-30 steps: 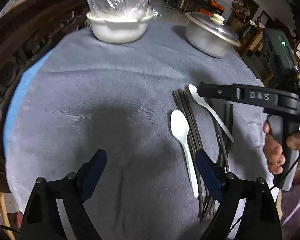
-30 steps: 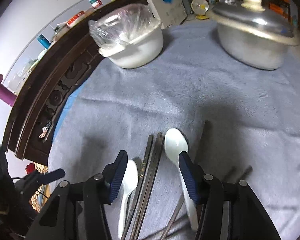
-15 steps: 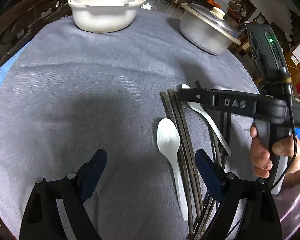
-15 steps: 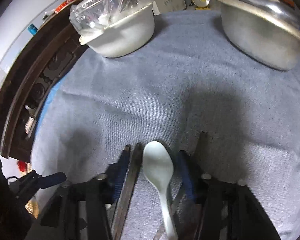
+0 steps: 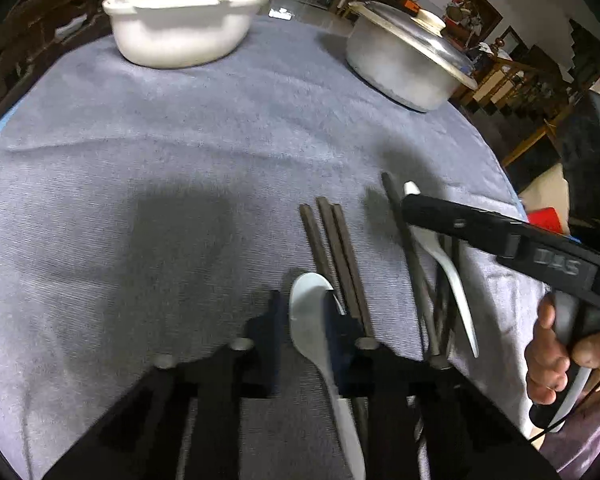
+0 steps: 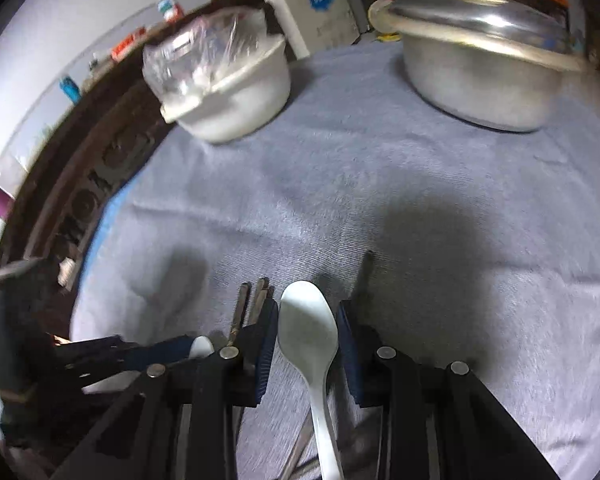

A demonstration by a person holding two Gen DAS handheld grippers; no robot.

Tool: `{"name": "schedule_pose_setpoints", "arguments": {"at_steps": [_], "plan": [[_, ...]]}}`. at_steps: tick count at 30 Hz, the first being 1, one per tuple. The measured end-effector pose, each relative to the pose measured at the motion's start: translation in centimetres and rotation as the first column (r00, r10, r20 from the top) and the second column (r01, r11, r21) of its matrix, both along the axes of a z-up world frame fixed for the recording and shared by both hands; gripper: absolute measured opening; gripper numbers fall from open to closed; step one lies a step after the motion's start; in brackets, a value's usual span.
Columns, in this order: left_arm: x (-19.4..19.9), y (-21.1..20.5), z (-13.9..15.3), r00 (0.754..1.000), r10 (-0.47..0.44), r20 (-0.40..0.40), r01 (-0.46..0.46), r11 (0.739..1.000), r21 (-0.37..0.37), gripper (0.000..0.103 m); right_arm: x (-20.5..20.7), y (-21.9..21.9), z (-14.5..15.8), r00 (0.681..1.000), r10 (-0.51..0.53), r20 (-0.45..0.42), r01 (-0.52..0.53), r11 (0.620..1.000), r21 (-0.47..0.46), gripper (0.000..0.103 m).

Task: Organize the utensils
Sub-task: 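Grasp one white spoon with the right tool while the left tool grasps the other spoon, then lift both spoons, carry them over the grey cup and open both tools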

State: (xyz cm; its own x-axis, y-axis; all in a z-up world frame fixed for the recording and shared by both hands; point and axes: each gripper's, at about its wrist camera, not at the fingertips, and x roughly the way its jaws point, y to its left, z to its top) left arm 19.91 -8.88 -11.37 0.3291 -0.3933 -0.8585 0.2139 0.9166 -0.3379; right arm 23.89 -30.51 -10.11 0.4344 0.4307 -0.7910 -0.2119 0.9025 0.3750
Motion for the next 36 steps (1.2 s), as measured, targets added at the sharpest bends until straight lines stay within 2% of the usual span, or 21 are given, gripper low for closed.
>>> {"name": "schedule_pose_setpoints", "arguments": {"at_steps": [8, 14, 18, 21, 23, 27, 29, 32, 36], "plan": [[-1.0, -0.5, 0.6, 0.998, -0.017, 0.064, 0.016, 1.000, 0.023, 0.002, -5.0, -3.4, 2.0, 0.995, -0.081, 0.052, 0.075, 0.991, 0.115, 0.032], [-1.5, -0.3, 1.7, 0.994, -0.021, 0.107, 0.017, 0.999, 0.039, 0.002, -9.0, -5.5, 2.1, 0.990, -0.125, 0.062, 0.113, 0.978, 0.177, 0.032], [-1.6, -0.5, 1.4, 0.994, -0.016, 0.108, 0.007, 0.996, 0.088, 0.002, -10.5, -6.5, 2.1, 0.987, -0.145, 0.063, 0.129, 0.969, 0.212, 0.032], [-1.4, -0.5, 0.7, 0.997, -0.015, 0.075, 0.009, 0.997, 0.076, 0.009, -11.2, -6.8, 2.1, 0.987, -0.148, 0.065, 0.130, 0.967, 0.220, 0.032], [-1.9, -0.3, 0.5, 0.996, -0.014, 0.083, 0.008, 0.997, 0.076, 0.026, -11.6, -7.0, 1.9, 0.987, -0.149, 0.062, 0.131, 0.964, 0.230, 0.032], [-2.2, -0.9, 0.3, 0.992, -0.046, 0.120, 0.035, 0.995, 0.089, 0.028, -11.9, -7.1, 1.0, 0.987, -0.153, 0.039, 0.139, 0.961, 0.239, 0.032], [-2.0, -1.0, 0.0, 0.992, -0.055, 0.110, 0.047, 0.996, 0.073, 0.006, -12.1, -7.0, 0.7, 0.988, -0.153, 0.031, 0.141, 0.959, 0.244, 0.032], [-2.2, -1.1, 0.1, 0.990, -0.062, 0.131, 0.050, 0.994, 0.093, 0.003, -12.7, -6.9, 0.8, 0.987, -0.158, 0.036, 0.144, 0.957, 0.250, 0.032], [-3.2, -0.2, 1.3, 0.985, -0.044, 0.169, 0.032, 0.997, 0.068, 0.002, -14.0, -6.5, 1.6, 0.986, -0.159, 0.056, 0.140, 0.957, 0.255, 0.032]]}}
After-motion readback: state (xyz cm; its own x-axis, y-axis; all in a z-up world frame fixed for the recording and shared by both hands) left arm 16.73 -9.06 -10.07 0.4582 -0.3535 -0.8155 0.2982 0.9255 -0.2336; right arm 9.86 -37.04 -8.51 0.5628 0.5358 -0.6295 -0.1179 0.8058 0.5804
